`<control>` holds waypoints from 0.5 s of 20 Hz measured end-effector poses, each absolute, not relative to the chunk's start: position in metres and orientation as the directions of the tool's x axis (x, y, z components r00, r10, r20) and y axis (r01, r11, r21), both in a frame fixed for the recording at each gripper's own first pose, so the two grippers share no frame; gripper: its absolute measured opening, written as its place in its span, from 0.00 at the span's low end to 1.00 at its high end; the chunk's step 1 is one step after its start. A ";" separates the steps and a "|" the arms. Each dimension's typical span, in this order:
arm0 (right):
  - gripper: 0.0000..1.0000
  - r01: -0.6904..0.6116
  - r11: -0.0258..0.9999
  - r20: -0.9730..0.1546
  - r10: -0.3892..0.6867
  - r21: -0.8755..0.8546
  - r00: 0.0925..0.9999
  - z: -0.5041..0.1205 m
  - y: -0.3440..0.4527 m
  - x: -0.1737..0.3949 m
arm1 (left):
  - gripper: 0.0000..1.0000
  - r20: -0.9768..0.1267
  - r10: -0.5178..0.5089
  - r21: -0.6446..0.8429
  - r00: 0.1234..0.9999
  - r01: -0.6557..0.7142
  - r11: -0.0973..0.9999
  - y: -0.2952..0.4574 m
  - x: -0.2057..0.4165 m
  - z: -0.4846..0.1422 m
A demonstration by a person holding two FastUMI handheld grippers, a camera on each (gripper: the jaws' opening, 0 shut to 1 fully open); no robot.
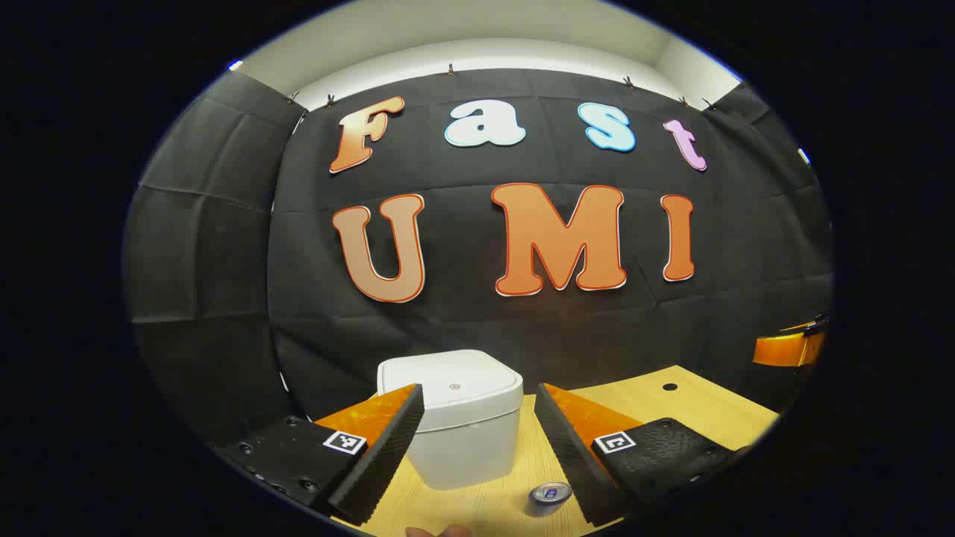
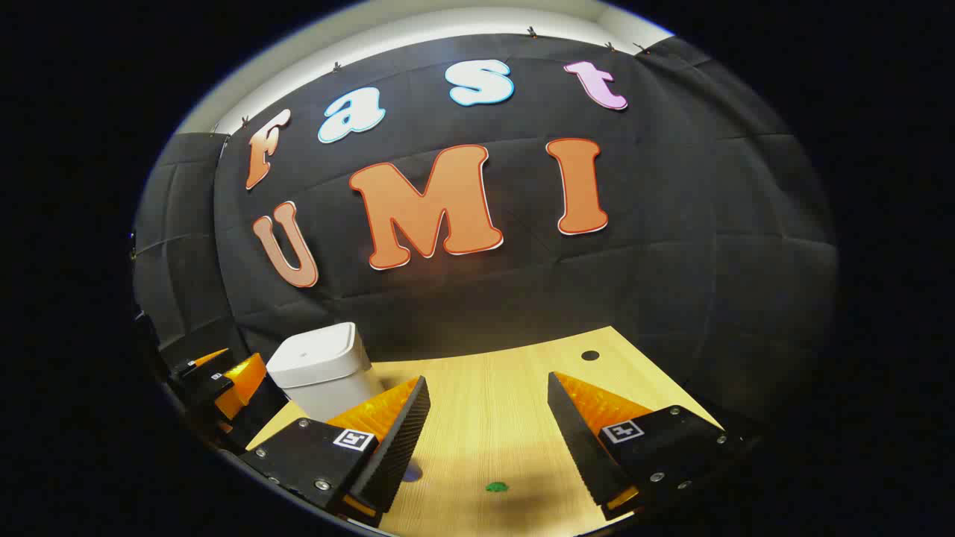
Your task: Press the lid of the desktop garbage bin to open it, pick up the crumpled paper on the desktop and throw it into the bin, then pick up the pop can on the desktop and drop it into the bin, and finally close the garbage bin lid.
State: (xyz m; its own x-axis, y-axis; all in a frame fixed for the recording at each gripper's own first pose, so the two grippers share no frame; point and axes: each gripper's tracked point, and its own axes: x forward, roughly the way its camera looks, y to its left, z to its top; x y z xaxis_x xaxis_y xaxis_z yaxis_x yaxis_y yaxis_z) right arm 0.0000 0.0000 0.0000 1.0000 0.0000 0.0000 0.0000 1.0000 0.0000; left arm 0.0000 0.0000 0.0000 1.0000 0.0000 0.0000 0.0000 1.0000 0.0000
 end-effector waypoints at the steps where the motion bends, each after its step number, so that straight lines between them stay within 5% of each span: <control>1: 0.95 -0.011 0.999 0.000 0.011 -0.035 1.000 0.002 -0.002 0.002 | 0.95 -0.005 0.009 -0.011 1.000 -0.009 1.000 -0.004 0.001 -0.001; 10: 0.95 -0.134 0.988 -0.042 0.132 -0.070 0.990 -0.006 0.016 0.029 | 0.95 -0.047 -0.039 -0.025 0.998 0.038 0.999 -0.028 0.015 -0.005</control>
State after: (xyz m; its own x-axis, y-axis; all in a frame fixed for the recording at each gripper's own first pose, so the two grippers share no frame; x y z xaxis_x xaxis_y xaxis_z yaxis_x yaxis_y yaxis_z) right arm 0.0290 0.0161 -0.0058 0.9904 0.1316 -0.0416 -0.1343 0.9884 -0.0704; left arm 0.0146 -0.0280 -0.0054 0.9981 -0.0393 -0.0467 0.0382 0.9990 -0.0246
